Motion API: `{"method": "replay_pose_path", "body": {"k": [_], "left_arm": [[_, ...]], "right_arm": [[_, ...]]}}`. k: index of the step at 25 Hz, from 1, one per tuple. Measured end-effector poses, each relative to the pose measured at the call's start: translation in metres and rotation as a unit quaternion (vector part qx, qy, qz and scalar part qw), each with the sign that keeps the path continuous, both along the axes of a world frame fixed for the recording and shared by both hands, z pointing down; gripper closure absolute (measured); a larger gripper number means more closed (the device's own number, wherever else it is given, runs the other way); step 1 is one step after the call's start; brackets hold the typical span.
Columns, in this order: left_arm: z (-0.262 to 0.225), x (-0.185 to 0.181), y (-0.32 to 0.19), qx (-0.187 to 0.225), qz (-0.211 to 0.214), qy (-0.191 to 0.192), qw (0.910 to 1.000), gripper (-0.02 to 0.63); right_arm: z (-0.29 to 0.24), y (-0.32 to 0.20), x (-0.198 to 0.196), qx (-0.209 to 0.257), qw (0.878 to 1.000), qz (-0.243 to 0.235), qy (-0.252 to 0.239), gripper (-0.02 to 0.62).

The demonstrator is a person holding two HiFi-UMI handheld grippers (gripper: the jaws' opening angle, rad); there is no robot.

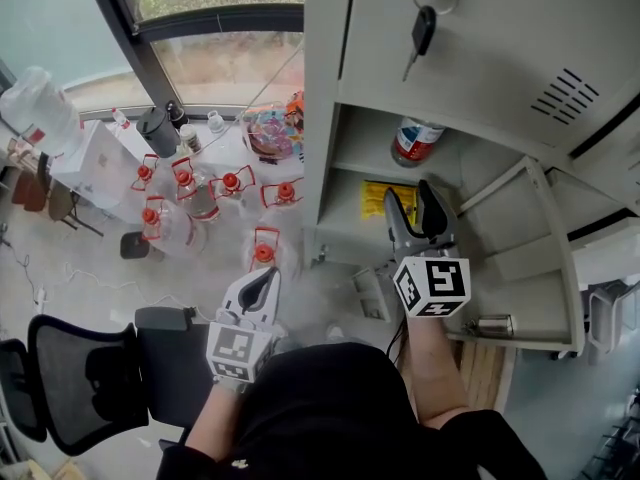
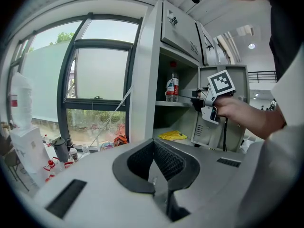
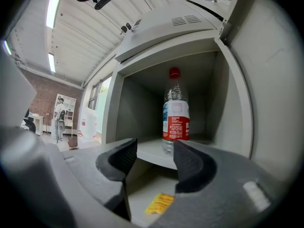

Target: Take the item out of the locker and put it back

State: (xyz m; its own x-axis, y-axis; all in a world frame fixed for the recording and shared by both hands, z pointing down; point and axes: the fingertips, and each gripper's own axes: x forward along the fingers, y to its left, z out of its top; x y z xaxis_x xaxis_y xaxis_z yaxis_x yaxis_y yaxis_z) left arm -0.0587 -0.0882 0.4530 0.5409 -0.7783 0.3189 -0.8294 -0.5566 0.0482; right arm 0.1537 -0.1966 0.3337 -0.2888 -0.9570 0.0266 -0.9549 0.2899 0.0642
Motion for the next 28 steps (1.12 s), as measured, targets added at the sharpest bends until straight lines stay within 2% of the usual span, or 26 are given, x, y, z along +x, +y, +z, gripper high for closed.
{"method": "replay_pose_path", "body": {"k": [6,17,28], "left_arm": [[0.003,-0.008,0.002,-0.003,-0.009,-0.002,1.0000,0.591],[-0.004,-0.029,0.002,0.006,-0.045,-0.011,0.9989,0.591],[0.000,-0.047,0.004,0.005,-0.082,-0.018,0.9965,0.591]], "right_arm": [[-0.007,-0.019,0.008,-0.001,1.000,0.022,0.018,0.293],[-0.008,-0.055,0.015,-0.011,0.999,0.043,0.016,0.164],[-0.008,-0.089,0.018,-0.023,0.998,0.048,0.025,0.140]]}}
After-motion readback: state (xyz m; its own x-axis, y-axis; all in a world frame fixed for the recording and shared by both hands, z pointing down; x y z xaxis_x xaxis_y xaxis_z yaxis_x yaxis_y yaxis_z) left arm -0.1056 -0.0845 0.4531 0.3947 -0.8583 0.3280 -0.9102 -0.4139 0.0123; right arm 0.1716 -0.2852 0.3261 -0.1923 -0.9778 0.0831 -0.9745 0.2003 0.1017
